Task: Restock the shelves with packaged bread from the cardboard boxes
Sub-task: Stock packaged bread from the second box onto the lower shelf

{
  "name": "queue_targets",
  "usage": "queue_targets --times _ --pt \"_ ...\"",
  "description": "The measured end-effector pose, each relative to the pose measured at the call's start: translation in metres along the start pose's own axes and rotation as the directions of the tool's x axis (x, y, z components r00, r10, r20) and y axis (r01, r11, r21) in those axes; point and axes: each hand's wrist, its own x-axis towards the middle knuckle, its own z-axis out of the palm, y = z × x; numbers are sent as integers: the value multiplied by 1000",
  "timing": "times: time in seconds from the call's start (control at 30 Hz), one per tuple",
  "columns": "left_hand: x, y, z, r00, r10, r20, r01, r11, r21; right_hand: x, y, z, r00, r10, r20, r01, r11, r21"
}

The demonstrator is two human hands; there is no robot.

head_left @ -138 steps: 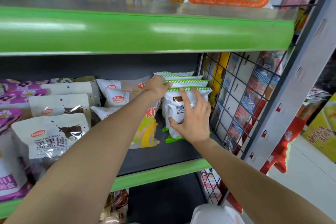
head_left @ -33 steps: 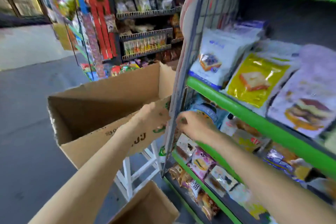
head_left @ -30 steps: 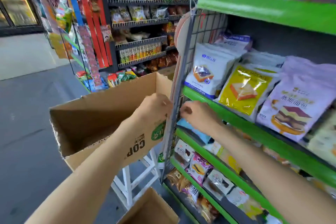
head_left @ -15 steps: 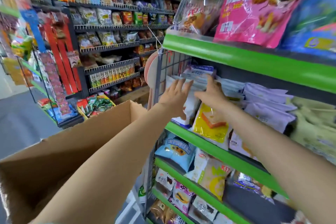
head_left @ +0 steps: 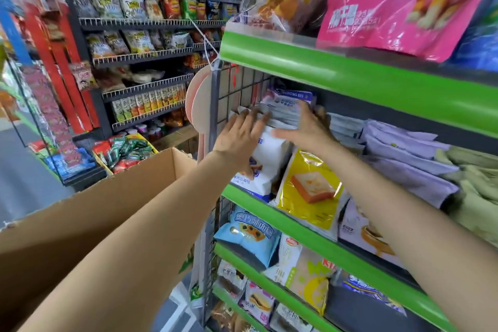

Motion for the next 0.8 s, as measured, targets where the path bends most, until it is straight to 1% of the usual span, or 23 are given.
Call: queue_targets --times 0.07,0.1,0.13,0.17,0.23,0.27,0.3,0.33,0.37,0.4,0.43,0.47,0.5,0.53,0.6,0.63,0.67,0.7,0.8 --pt "4 0 -1 1000 -2 24 2 1000 3 14 -1 1 992 43 117 -57 991 118" --pt "5 0 -1 999 -7 35 7 1000 3 17 -4 3 985 16 174 -48 982 181" --pt "5 0 0 999 -12 38 12 1000 4 20 -5 7 982 -20 189 -21 977 213" --pt "5 0 0 999 -14 35 14 1000 3 20 -8 7 980 -57 188 14 974 224" --pt "4 -2 2 1000 -12 27 12 1000 -12 19 -8 6 962 -141 232 86 969 232" --pt "4 -3 3 1000 -9 24 10 1000 -25 22 -5 5 952 -166 257 116 973 197" --pt "4 -3 3 1000 -6 21 7 999 -35 24 -5 1 956 -170 239 140 981 135" --pt "4 -4 4 1000 -2 20 3 999 -40 30 -5 -4 976 -138 170 130 990 52" --pt "4 -4 4 1000 2 19 -2 999 -39 32 -8 -11 994 -92 51 95 994 -58" --pt "4 -4 5 1000 6 18 -5 999 -36 36 -10 -16 994 -72 -85 58 986 -158" --pt "4 -4 5 1000 7 15 -7 999 -33 41 -13 -20 981 -103 -162 63 970 -235" --pt "4 -4 6 1000 7 14 -6 1000 -30 46 -16 -20 980 -146 -137 102 953 -285" --pt "4 -4 5 1000 5 17 -5 1000 -26 50 -20 -19 978 -202 -61 174 935 -309" --pt "5 -3 5 1000 5 20 -4 1000 -20 58 -21 -13 973 -226 38 227 921 -317" --pt "5 -3 6 1000 3 22 -3 1000 1 69 -19 3 969 -166 186 219 923 -317" --pt "4 -3 6 1000 1 23 -1 1000 9 74 -17 11 964 -132 229 197 937 -289" --pt "5 -2 7 1000 0 24 0 1000 15 75 -17 16 964 -99 246 166 948 -270" --pt "5 -3 7 1000 0 23 0 1000 16 77 -18 18 962 -95 255 165 950 -266" --pt "8 -3 6 999 2 35 -2 1000 -6 75 -26 12 947 -119 297 171 973 -155"
